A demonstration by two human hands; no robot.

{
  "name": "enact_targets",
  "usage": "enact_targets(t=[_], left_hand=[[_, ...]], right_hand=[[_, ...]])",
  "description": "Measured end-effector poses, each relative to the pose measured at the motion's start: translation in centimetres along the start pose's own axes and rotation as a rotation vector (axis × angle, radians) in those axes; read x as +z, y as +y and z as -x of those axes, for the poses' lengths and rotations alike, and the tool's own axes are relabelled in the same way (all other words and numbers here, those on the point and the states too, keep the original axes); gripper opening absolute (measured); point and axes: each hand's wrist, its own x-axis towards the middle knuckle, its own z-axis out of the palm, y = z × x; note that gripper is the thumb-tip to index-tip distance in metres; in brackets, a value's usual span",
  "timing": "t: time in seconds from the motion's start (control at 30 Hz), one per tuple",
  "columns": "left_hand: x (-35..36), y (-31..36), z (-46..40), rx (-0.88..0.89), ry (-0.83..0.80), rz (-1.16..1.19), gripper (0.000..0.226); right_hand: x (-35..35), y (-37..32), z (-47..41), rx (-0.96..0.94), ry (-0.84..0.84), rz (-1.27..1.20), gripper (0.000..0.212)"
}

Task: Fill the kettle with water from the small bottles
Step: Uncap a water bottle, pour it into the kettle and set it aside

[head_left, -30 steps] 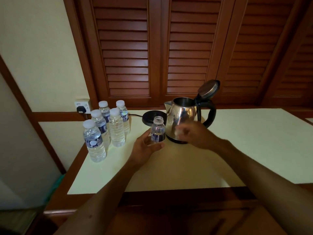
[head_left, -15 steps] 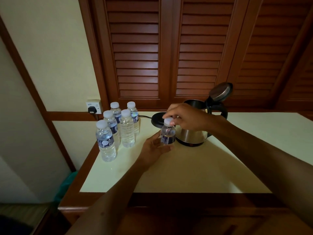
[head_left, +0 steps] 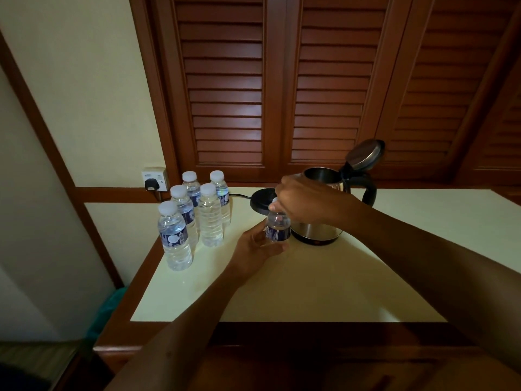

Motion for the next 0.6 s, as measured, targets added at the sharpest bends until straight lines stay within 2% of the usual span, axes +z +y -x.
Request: enact_targets(t=[0.1, 0.27, 0.37, 0.47, 0.6], left_hand=[[0.1, 0.0, 0.0, 0.013, -0.011, 0.0, 0.049], [0.0, 0.1, -0.1, 0.021, -0.025, 0.0, 0.05], [-0.3, 0.2, 0.1, 0.015, -0.04, 0.014, 0.046], [-0.6, 0.3, 0.0, 0.02, -0.052, 0.02, 0.047], [-0.5, 0.1, -0.1, 0.016, -0.062, 0.031, 0.052]], right_hand=[[0.2, -0.4, 0.1, 0.119, 0.04, 0.027, 0.045], [-0.2, -0.4, -0.6, 0.202, -0.022, 0.036, 0.052], [-0.6, 0.8, -1.0, 0.158, -0.087, -0.154, 0.057], [-1.3, 2.5, -0.5, 0.047, -0.152, -0.357, 0.038], [-0.9, 2.9, 0.0, -0.022, -0.076, -0.428, 0.017]])
